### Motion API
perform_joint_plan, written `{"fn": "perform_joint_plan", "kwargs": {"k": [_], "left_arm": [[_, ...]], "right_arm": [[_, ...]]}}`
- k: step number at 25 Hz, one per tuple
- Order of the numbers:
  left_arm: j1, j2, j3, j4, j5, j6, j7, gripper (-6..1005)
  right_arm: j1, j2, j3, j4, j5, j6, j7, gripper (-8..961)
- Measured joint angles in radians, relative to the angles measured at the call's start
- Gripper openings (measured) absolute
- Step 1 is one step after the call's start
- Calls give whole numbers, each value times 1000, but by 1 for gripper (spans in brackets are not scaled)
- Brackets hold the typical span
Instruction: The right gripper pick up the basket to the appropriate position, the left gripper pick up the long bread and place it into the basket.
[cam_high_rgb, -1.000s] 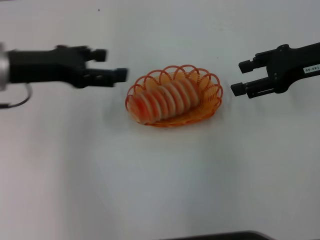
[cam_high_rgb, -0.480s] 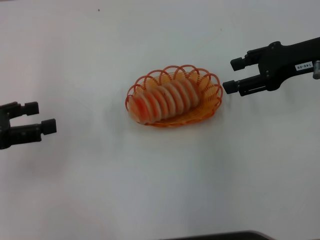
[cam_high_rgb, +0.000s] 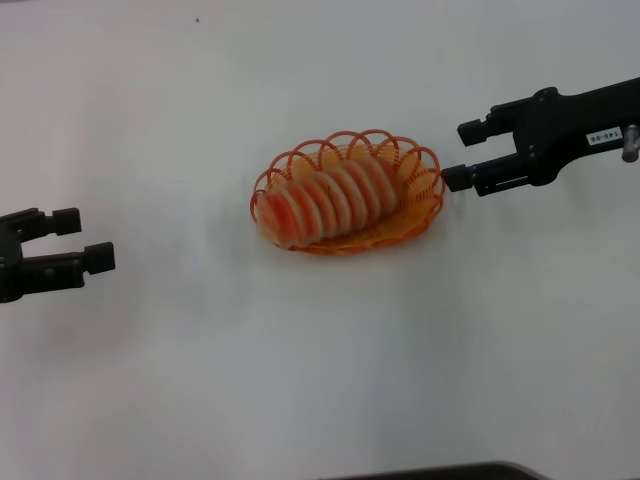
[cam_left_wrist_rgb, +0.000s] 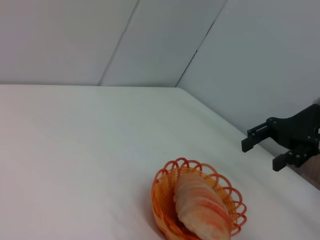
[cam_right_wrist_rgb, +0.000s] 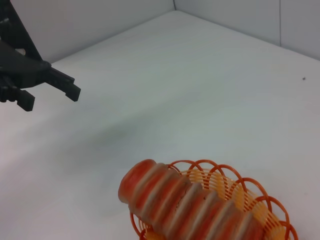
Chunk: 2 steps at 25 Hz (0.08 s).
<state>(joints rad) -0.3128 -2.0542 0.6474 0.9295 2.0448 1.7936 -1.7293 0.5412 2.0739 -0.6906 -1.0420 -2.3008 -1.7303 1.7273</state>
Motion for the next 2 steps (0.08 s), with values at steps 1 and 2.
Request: {"fn": "perform_joint_plan", "kwargs": {"k": [1, 2], "left_arm": [[-1, 0, 0, 0, 0, 1, 0, 934], [-1, 0, 0, 0, 0, 2, -1, 934]], "right_arm": [[-1, 0, 0, 0, 0, 0, 0, 758], [-3, 0, 0, 0, 0, 0, 0, 758]]}}
